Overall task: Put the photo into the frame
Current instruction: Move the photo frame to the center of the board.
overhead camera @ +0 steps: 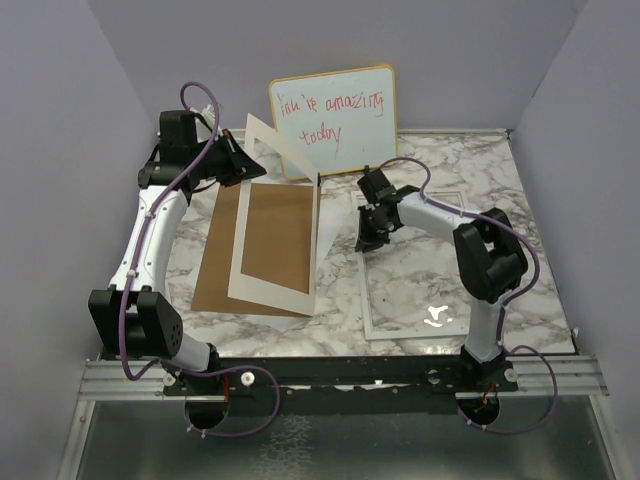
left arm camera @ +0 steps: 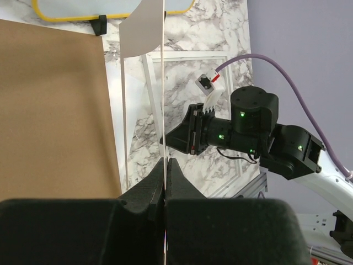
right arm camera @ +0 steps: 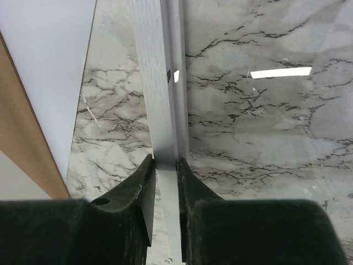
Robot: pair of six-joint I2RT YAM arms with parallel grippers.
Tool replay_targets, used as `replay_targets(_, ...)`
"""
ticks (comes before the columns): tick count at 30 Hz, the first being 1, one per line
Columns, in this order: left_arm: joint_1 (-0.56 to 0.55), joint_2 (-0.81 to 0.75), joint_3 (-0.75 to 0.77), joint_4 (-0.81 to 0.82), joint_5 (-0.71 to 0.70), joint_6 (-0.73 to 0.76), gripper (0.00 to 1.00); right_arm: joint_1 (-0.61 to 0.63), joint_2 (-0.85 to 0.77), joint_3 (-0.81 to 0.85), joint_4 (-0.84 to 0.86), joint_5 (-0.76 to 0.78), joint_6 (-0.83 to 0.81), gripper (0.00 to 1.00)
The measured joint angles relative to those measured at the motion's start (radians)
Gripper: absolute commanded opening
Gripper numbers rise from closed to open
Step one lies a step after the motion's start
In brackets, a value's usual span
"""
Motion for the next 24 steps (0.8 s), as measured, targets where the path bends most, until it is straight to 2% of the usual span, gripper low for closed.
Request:
replay_targets(6, 0.0, 0.0, 0.016, -0.014, 0.002, -0.001, 0.0, 0.0, 0.023, 0.025, 0.001, -0.046, 0.008, 0.18)
replay_targets(19, 0.0, -0.006, 0.151, -0.03, -0.018, -0.013, 0.0, 0.059, 0.135, 0.149, 0.048, -0.21, 0.102, 0.2)
replay_targets(21, 0.0, -0.012, 0.155, -0.032, -0.022, -0.014, 0.0, 0.063, 0.139, 0.155, 0.061, -0.233, 0.114, 0.22)
replay_targets(24, 0.0, -0.017, 0.164, -0.036, -0.023, -0.023, 0.0, 0.064, 0.139, 0.169, 0.068, -0.245, 0.128, 0.33)
